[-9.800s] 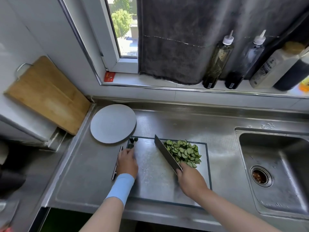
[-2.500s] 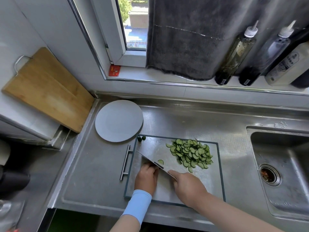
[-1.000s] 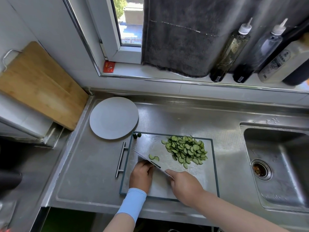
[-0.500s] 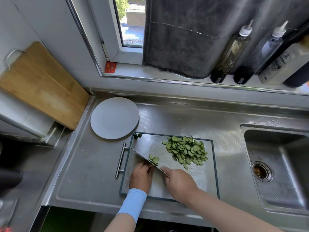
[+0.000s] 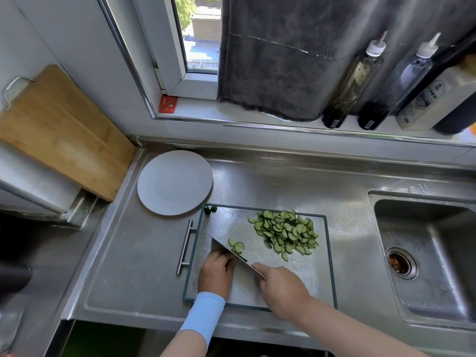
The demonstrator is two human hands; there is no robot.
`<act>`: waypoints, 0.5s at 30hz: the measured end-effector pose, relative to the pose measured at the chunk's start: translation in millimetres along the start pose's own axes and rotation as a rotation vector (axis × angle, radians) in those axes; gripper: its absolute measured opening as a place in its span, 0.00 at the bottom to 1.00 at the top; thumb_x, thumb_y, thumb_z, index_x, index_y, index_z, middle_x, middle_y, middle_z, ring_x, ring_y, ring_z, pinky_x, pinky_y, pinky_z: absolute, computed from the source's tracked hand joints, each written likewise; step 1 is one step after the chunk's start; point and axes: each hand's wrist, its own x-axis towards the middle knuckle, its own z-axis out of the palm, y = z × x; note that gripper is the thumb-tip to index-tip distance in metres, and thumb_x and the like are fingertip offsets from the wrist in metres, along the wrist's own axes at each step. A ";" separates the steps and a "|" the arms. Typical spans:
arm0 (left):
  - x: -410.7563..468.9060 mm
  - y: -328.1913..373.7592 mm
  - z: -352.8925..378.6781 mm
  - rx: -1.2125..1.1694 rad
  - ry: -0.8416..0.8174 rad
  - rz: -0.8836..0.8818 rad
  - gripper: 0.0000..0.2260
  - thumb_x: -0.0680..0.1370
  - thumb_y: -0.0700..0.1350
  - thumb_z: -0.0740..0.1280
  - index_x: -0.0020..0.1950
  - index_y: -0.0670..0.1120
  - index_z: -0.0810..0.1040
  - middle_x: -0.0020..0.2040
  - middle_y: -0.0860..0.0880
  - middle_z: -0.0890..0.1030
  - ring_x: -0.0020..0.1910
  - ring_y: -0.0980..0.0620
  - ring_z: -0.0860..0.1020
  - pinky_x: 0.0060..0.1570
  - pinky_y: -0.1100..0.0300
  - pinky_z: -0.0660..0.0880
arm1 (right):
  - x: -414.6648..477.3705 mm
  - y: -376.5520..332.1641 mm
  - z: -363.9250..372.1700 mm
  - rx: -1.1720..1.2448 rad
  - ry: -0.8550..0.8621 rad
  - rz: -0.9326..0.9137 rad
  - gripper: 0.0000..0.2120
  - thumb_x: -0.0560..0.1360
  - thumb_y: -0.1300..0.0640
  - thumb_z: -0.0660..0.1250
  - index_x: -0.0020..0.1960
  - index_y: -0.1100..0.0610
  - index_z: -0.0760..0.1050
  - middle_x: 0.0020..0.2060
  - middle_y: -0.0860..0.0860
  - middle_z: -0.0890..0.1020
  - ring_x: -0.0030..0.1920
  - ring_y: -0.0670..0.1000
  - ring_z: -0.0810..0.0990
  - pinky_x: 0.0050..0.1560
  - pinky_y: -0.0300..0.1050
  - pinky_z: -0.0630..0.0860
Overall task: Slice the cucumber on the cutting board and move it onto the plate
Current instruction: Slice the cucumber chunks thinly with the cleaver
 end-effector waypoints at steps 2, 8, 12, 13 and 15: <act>-1.7 -1.8 0.8 -0.003 -0.010 0.007 0.11 0.65 0.35 0.79 0.43 0.47 0.84 0.41 0.50 0.82 0.43 0.53 0.76 0.41 0.62 0.75 | 8.4 -3.5 0.6 0.007 -0.005 0.011 0.18 0.80 0.58 0.55 0.65 0.46 0.73 0.46 0.53 0.84 0.46 0.58 0.79 0.44 0.50 0.77; -4.2 -3.2 0.2 -0.020 -0.003 0.080 0.11 0.66 0.33 0.76 0.46 0.44 0.84 0.44 0.47 0.81 0.48 0.51 0.74 0.45 0.63 0.72 | 23.0 -13.1 2.2 -0.001 0.011 -0.012 0.22 0.80 0.57 0.54 0.71 0.42 0.70 0.52 0.54 0.84 0.51 0.58 0.80 0.44 0.46 0.75; -4.0 -3.0 2.1 -0.029 0.017 0.060 0.10 0.67 0.33 0.76 0.44 0.43 0.83 0.43 0.46 0.81 0.47 0.51 0.74 0.45 0.62 0.72 | 21.7 -13.5 3.6 -0.014 0.019 -0.011 0.21 0.80 0.57 0.55 0.70 0.45 0.71 0.53 0.54 0.84 0.52 0.58 0.80 0.49 0.49 0.78; -3.5 -3.2 2.7 -0.028 0.025 0.055 0.08 0.67 0.34 0.75 0.43 0.44 0.83 0.42 0.46 0.81 0.46 0.51 0.74 0.45 0.61 0.72 | 20.8 -13.5 3.7 -0.015 0.023 -0.011 0.20 0.80 0.57 0.55 0.70 0.46 0.71 0.53 0.55 0.84 0.52 0.58 0.80 0.49 0.49 0.78; -2.4 -3.6 2.8 -0.021 0.031 0.045 0.05 0.69 0.37 0.74 0.43 0.45 0.83 0.41 0.47 0.80 0.44 0.51 0.74 0.43 0.59 0.73 | 18.5 -12.1 4.5 -0.010 0.025 -0.011 0.20 0.81 0.57 0.55 0.70 0.46 0.71 0.52 0.54 0.84 0.51 0.58 0.80 0.48 0.49 0.78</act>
